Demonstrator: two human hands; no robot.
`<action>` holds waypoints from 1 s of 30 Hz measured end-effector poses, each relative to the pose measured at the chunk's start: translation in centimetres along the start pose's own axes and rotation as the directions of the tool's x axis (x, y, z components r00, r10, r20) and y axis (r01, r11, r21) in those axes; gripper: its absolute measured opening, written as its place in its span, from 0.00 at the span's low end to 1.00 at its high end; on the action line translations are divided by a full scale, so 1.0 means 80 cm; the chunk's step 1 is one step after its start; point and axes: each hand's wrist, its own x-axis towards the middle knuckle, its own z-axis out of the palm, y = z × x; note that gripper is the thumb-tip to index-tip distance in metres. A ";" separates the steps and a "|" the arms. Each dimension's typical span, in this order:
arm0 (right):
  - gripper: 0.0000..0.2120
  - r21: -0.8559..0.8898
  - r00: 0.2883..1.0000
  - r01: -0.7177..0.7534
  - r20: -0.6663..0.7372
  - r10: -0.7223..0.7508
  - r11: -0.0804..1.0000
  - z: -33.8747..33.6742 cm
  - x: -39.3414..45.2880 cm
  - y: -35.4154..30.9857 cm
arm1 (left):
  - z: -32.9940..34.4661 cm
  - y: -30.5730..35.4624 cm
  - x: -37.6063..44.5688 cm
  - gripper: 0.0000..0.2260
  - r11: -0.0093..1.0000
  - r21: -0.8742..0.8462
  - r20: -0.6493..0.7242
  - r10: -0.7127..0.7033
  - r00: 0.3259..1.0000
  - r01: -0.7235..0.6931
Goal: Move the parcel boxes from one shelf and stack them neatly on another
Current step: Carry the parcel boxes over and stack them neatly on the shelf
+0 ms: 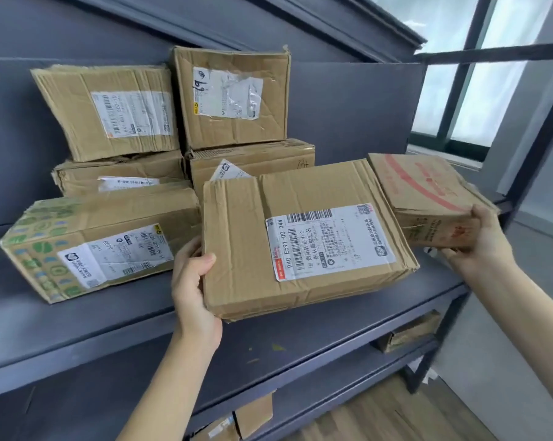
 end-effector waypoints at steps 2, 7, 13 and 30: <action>0.29 -0.053 1.000 0.004 -0.019 -0.005 0.999 0.021 0.031 0.013 | 0.005 -0.009 0.013 0.22 1.000 0.006 -0.014 0.027 1.000 -0.027; 0.30 -0.270 1.000 -0.010 -0.017 0.006 0.963 0.068 0.107 0.041 | 0.013 -0.027 0.037 0.21 0.999 0.008 -0.032 0.053 0.998 -0.053; 0.36 -0.760 0.969 0.245 0.206 -0.136 0.602 0.088 0.149 0.025 | 0.026 -0.035 0.056 0.26 0.992 0.072 -0.054 0.104 0.993 -0.100; 0.28 -0.421 0.411 0.728 0.900 0.146 0.541 0.103 0.034 0.069 | 0.034 -0.027 0.084 0.35 0.712 0.595 0.236 0.288 0.928 -0.372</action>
